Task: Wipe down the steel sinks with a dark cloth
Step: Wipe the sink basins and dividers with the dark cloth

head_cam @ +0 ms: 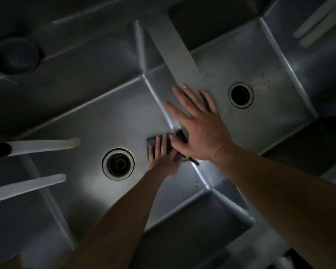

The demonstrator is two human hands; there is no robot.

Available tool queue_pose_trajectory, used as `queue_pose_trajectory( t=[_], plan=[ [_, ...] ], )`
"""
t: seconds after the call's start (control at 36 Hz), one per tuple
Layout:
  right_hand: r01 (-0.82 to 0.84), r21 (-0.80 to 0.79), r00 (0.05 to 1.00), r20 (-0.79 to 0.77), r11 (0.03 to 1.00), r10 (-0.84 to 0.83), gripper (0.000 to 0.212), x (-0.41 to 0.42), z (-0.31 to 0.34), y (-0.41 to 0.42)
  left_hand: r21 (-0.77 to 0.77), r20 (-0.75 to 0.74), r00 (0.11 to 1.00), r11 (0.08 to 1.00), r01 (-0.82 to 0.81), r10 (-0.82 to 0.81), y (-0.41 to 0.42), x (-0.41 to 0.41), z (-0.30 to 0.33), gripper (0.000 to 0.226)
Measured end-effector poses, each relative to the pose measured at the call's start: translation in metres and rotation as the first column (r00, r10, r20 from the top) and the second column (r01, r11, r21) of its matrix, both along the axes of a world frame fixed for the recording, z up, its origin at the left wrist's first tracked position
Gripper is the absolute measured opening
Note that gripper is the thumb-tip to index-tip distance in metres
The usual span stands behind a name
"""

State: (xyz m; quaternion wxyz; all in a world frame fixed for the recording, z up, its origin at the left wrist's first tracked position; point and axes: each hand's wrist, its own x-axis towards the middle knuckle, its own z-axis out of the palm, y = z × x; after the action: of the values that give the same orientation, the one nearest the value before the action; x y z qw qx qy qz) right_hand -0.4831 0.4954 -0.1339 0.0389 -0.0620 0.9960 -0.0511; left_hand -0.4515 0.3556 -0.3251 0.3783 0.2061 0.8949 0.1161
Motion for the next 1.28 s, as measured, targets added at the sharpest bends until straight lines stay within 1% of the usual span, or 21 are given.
queue_pose_trajectory(
  t=[0.06, 0.11, 0.19, 0.25, 0.31, 0.42, 0.53, 0.58, 0.64, 0.72, 0.78, 0.83, 0.86, 0.92, 0.97, 1.03, 1.08, 1.14, 1.19, 1.25, 1.28],
  plan=[
    [0.006, 0.01, 1.0, 0.002, 1.0, -0.006, 0.078, 0.0, 0.001, 0.0, 0.027, 0.064, 0.989, 0.991, 0.133, -0.134, -0.003, 0.03, 0.006, 0.061],
    [0.002, 0.022, 1.0, 0.013, 1.0, -0.002, 0.079, 0.0, 0.003, -0.001, 0.046, 0.086, 0.953, 0.957, 0.287, -0.29, -0.005, 0.056, 0.011, 0.053],
    [-0.01, 0.065, 0.999, 0.046, 0.998, 0.007, 0.08, 0.001, 0.003, -0.001, 0.085, 0.019, 0.889, 0.886, 0.455, -0.458, -0.009, 0.086, 0.013, 0.05],
    [-0.012, 0.091, 0.998, 0.056, 0.996, 0.007, 0.081, 0.001, 0.002, -0.001, 0.092, -0.071, 0.864, 0.859, 0.503, -0.498, -0.012, 0.091, 0.012, 0.05],
    [-0.023, 0.124, 0.998, 0.058, 0.992, 0.015, 0.082, 0.001, 0.002, 0.0, 0.081, -0.124, 0.835, 0.833, 0.547, -0.536, -0.014, 0.091, 0.01, 0.05],
    [-0.061, 0.163, 0.995, 0.092, 0.985, 0.046, 0.082, 0.005, -0.001, -0.001, 0.053, -0.099, 0.755, 0.755, 0.654, -0.648, -0.021, 0.097, 0.004, 0.05],
    [-0.095, 0.233, 0.989, 0.131, 0.968, 0.066, 0.079, 0.011, 0.003, -0.004, 0.025, -0.155, 0.731, 0.737, 0.676, -0.665, -0.039, 0.101, 0.0, 0.054],
    [-0.087, 0.235, 0.99, 0.127, 0.968, 0.058, 0.077, 0.028, 0.004, -0.011, 0.007, -0.151, 0.737, 0.745, 0.667, -0.659, -0.058, 0.104, 0.0, 0.053],
    [-0.058, 0.147, 0.99, 0.135, 0.987, 0.038, 0.075, 0.06, 0.003, -0.031, -0.014, -0.148, 0.751, 0.76, 0.649, -0.644, -0.085, 0.108, -0.002, 0.054],
    [0.032, -0.097, 0.984, 0.178, 0.995, -0.014, 0.071, 0.127, -0.001, -0.082, -0.049, -0.134, 0.796, 0.807, 0.589, -0.59, -0.143, 0.114, 0.0, 0.055],
    [0.151, -0.208, 0.941, 0.33, 0.966, -0.076, 0.069, 0.165, -0.003, -0.119, -0.08, -0.124, 0.853, 0.862, 0.501, -0.507, -0.183, 0.115, 0.007, 0.056],
    [0.23, -0.202, 0.841, 0.533, 0.952, -0.09, 0.07, 0.191, -0.005, -0.147, -0.153, -0.12, 0.902, 0.906, 0.395, -0.414, -0.221, 0.111, 0.012, 0.054],
    [0.215, -0.17, 0.794, 0.604, 0.962, -0.07, 0.071, 0.2, -0.006, -0.158, -0.198, -0.087, 0.927, 0.919, 0.342, -0.364, -0.239, 0.107, 0.011, 0.053],
    [0.121, -0.112, 0.739, 0.674, 0.986, -0.014, 0.071, 0.211, -0.006, -0.171, -0.278, 0.008, 0.979, 0.94, 0.197, -0.203, -0.272, 0.097, 0.006, 0.054],
    [0.071, -0.078, 0.73, 0.683, 0.994, 0.001, 0.073, 0.211, -0.002, -0.17, -0.331, 0.04, 0.999, 0.944, -0.003, 0.017, -0.3, 0.085, 0.006, 0.056],
    [0.065, -0.039, 0.759, 0.65, 0.997, -0.024, 0.075, 0.202, 0.004, -0.154, -0.372, 0.02, 0.979, 0.91, -0.18, 0.202, -0.316, 0.076, 0.003, 0.059],
    [0.05, 0.008, 0.813, 0.581, 0.999, -0.046, 0.074, 0.19, 0.011, -0.13, -0.378, 0.0, 0.953, 0.882, -0.281, 0.304, -0.314, 0.073, 0.0, 0.061],
    [0.047, 0.022, 0.865, 0.499, 0.999, -0.052, 0.073, 0.181, 0.016, -0.101, -0.352, -0.02, 0.941, 0.879, -0.322, 0.337, -0.305, 0.076, -0.003, 0.065],
    [-0.01, 0.017, 0.875, 0.484, 1.0, 0.0, 0.072, 0.18, 0.017, -0.074, -0.333, -0.008, 0.938, 0.884, -0.328, 0.345, -0.3, 0.082, -0.006, 0.068],
    [-0.131, -0.005, 0.867, 0.485, 0.991, 0.117, 0.071, 0.185, 0.015, -0.053, -0.309, 0.042, 0.956, 0.913, -0.265, 0.292, -0.297, 0.089, -0.009, 0.068],
    [-0.193, -0.027, 0.865, 0.467, 0.981, 0.183, 0.069, 0.187, 0.013, -0.045, -0.29, 0.071, 0.973, 0.938, -0.191, 0.22, -0.291, 0.093, -0.01, 0.066]
  ],
)
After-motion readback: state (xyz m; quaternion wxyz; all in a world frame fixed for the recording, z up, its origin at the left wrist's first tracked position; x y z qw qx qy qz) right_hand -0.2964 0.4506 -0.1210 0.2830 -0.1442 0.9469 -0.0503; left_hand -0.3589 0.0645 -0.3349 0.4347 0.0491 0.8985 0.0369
